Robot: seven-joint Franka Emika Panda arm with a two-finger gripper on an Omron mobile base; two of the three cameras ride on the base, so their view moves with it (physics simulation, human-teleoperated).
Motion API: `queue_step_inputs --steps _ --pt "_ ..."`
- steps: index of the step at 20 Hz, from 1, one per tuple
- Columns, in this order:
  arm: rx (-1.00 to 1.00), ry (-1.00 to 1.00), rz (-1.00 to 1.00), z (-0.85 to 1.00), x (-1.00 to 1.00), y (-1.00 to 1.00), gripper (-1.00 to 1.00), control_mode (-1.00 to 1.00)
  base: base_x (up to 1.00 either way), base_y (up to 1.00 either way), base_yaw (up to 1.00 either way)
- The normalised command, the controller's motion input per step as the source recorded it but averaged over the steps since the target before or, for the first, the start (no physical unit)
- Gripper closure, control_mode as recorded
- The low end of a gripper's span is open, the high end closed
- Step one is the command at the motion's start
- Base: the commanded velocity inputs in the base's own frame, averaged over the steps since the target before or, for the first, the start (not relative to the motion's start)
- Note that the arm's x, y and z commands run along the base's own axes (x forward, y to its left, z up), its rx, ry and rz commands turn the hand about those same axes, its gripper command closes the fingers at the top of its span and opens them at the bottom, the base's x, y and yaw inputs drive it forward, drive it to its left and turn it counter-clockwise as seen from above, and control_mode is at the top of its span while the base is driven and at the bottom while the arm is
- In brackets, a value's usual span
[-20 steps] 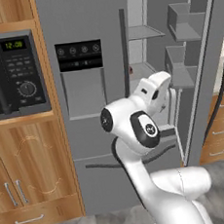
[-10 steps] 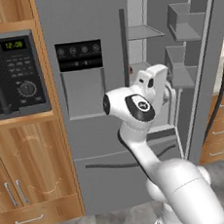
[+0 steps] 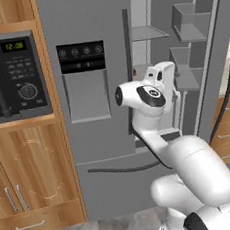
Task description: Take the cakes from the fridge and place them on the empty tray on the dining counter.
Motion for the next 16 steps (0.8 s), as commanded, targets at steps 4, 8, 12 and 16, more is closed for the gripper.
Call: queue_step_inputs --steps 4,8,12,16 --pt "0.0 0.15 0.0 -0.11 0.85 -0.09 -1.0 -1.0 0.0 0.0 0.0" --pt "0.0 0.16 0.0 -0.11 0.85 -0.1 -1.0 -1.0 0.0 0.0 0.0" --pt "-0.01 0.16 0.0 -0.17 0.46 -0.46 -1.0 -1.0 0.0 0.0 0.0" --pt "-0.02 0.17 -0.01 -0.24 0.04 -0.89 -1.0 -1.0 0.0 0.0 0.0"
